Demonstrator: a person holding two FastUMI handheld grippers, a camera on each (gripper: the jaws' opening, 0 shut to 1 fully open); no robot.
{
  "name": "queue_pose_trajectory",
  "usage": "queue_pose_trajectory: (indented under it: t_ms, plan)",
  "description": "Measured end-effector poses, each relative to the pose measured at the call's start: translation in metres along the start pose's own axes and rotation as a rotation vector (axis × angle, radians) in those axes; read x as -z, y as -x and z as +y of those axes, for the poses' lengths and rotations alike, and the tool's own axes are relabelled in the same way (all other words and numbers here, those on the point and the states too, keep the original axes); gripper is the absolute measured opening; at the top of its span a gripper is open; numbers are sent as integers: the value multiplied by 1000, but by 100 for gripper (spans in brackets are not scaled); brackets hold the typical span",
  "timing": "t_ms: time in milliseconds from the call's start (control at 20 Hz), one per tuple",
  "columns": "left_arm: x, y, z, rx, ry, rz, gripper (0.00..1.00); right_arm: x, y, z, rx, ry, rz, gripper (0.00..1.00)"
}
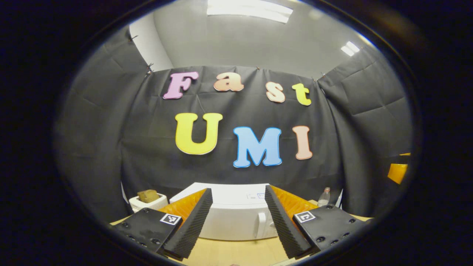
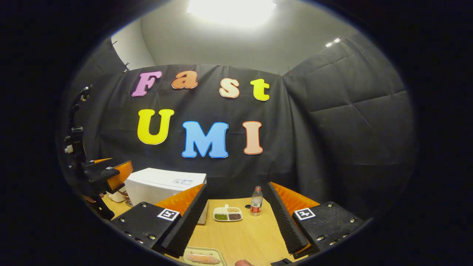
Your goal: Open the microwave oven with the left hand, put the food in, and close the microwave oven.
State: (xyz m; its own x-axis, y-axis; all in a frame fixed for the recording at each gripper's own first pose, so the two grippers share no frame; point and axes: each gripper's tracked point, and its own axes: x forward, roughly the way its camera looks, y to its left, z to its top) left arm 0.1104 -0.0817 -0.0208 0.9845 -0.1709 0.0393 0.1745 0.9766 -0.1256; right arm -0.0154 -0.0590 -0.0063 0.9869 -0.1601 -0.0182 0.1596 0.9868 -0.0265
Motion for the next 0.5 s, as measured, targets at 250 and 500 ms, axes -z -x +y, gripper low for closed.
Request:
queue_pose_trajectory:
  t_ms: [250,500]
  plan:
    - [51,-56,-28,67,-5,54,97,5,8,-26,74,18,24,97]
    - [108,-96,-58,125,-23,149,95,4,19,-48,144,34,31,97]
